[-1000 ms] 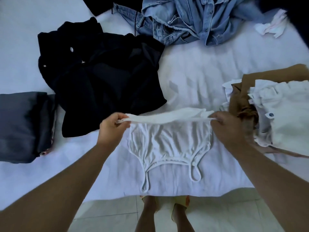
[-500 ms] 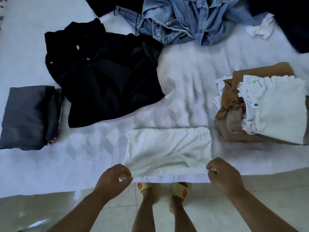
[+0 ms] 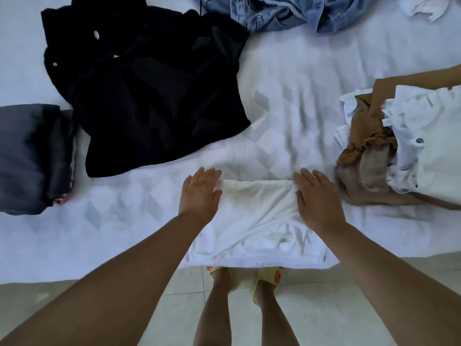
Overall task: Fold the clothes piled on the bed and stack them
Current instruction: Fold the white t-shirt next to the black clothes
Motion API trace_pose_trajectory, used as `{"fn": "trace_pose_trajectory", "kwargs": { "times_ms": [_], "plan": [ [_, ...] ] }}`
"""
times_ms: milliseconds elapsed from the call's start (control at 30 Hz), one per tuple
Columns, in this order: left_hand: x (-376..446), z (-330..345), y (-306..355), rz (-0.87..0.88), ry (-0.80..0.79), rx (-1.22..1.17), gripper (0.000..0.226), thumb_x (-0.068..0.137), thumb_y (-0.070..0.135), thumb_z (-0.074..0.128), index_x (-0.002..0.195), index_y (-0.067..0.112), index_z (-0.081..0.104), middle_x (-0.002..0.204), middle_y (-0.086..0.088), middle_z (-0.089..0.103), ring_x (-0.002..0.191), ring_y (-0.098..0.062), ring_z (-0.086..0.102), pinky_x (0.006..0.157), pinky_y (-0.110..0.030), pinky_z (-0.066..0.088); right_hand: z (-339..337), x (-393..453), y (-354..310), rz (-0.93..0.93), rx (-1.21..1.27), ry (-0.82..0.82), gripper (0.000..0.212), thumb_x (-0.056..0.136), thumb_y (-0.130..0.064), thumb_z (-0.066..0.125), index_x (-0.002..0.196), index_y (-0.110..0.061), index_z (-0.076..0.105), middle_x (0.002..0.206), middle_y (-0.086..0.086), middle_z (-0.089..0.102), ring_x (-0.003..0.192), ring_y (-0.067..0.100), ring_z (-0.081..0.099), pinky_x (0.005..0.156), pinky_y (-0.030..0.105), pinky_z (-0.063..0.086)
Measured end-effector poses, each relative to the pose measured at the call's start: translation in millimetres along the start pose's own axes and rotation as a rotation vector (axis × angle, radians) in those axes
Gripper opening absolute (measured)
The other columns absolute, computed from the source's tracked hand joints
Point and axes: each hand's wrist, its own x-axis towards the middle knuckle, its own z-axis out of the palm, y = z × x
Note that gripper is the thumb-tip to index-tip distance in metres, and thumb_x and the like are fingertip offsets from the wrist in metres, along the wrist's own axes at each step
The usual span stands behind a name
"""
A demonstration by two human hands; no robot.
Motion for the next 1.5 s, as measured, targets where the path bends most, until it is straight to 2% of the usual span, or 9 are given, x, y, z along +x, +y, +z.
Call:
{"fn": "trace_pose_trajectory", "kwargs": {
  "times_ms": [67,300,467,533,633,933,1333,1400,1500],
  "plan": [
    [9.5,2.5,0.9,-0.019,-0.076,0.154,0.053,0.098,0.026,0.045,0.148,0.023,0.026,0.150,0.002,0.034,0.140,-0.018,0.026,0.116,-0.034,0.009,3.9,6.7,3.5,0.046,-0.006,-0.101,0.044,0.088,-0.008,0.052,0.131,-0.010,0.052,0.132,0.011,0.054,0.126,0.035,0.044,0.098,0.047,0.033],
    [15.2,-6.1,2.4,-0.038,-0.084,0.270,0.024,0.094,0.033,0.047,0.113,0.023,0.060,0.108,0.001,0.059,0.104,-0.020,0.052,0.090,-0.029,0.030,-6.7,18.8,0.2,0.123,-0.178,-0.243,0.013,0.092,-0.022,0.049,0.102,-0.018,0.056,0.105,0.001,0.057,0.104,0.023,0.052,0.090,0.035,0.027],
    [19.2,-44.2,5.0,-0.018,0.096,0.024,0.011,0.094,0.019,0.053,0.099,0.014,0.061,0.080,-0.001,0.064,0.076,-0.019,0.046,0.103,-0.030,0.029,-36.0,32.9,3.7,0.101,-0.033,-0.069,0.005,0.089,-0.015,0.053,0.093,-0.016,0.055,0.094,0.001,0.061,0.092,0.025,0.060,0.087,0.037,0.029],
    [24.0,-65.5,8.3,0.014,0.198,-0.032,0.010,0.093,0.017,0.055,0.097,0.012,0.063,0.075,-0.003,0.062,0.072,-0.021,0.046,0.094,-0.036,0.039,-54.8,43.0,4.4,0.101,0.042,0.080,0.009,0.082,-0.005,0.059,0.080,-0.013,0.058,0.076,0.006,0.064,0.078,0.031,0.063,0.081,0.038,0.032],
    [36.8,-106.2,17.6,0.077,0.382,-0.132,0.011,0.088,0.012,0.060,0.096,0.011,0.067,0.078,-0.005,0.066,0.070,-0.025,0.058,0.065,-0.028,0.039,-91.2,62.5,5.8,0.098,0.146,0.322,0.013,0.073,0.003,0.061,0.071,-0.010,0.060,0.061,0.009,0.062,0.062,0.034,0.061,0.073,0.039,0.038],
    [48.7,-168.4,23.5,0.494,0.682,-0.088,0.033,0.079,-0.006,0.046,0.095,0.006,0.073,0.090,-0.006,0.071,0.078,-0.029,0.062,0.076,-0.039,0.048,-164.4,77.1,9.1,-0.098,0.128,0.619,0.016,0.063,-0.005,0.052,0.074,-0.010,0.064,0.067,0.007,0.063,0.063,0.034,0.057,0.072,0.041,0.037],
    [-51.5,-4.6,-31.0,0.476,0.243,0.012,0.041,0.060,-0.005,0.044,0.072,0.018,0.075,0.074,0.005,0.071,0.062,-0.020,0.061,0.066,-0.020,0.034,-12.5,-61.2,20.2,-0.175,-0.051,0.076,0.029,0.049,0.007,0.060,0.059,-0.019,0.051,0.055,-0.005,0.043,0.049,0.021,0.048,0.070,0.032,0.028],
    [-67.7,11.5,-35.8,0.457,0.142,0.009,0.031,0.058,0.001,0.055,0.073,0.021,0.074,0.074,0.008,0.069,0.062,-0.018,0.062,0.065,-0.022,0.040,-2.5,-80.4,19.2,-0.178,-0.080,-0.024,0.022,0.049,-0.009,0.069,0.058,-0.021,0.053,0.055,-0.006,0.046,0.051,0.020,0.053,0.074,0.035,0.028],
    [-78.0,16.2,-36.3,0.385,0.047,0.023,0.023,0.070,0.045,0.058,0.072,0.026,0.071,0.075,0.013,0.067,0.065,-0.012,0.061,0.066,-0.023,0.043,1.3,-86.7,20.1,-0.116,-0.042,-0.070,0.033,0.064,-0.054,0.059,0.061,-0.022,0.056,0.059,-0.008,0.050,0.056,0.017,0.055,0.077,0.036,0.033]
  ]
}}
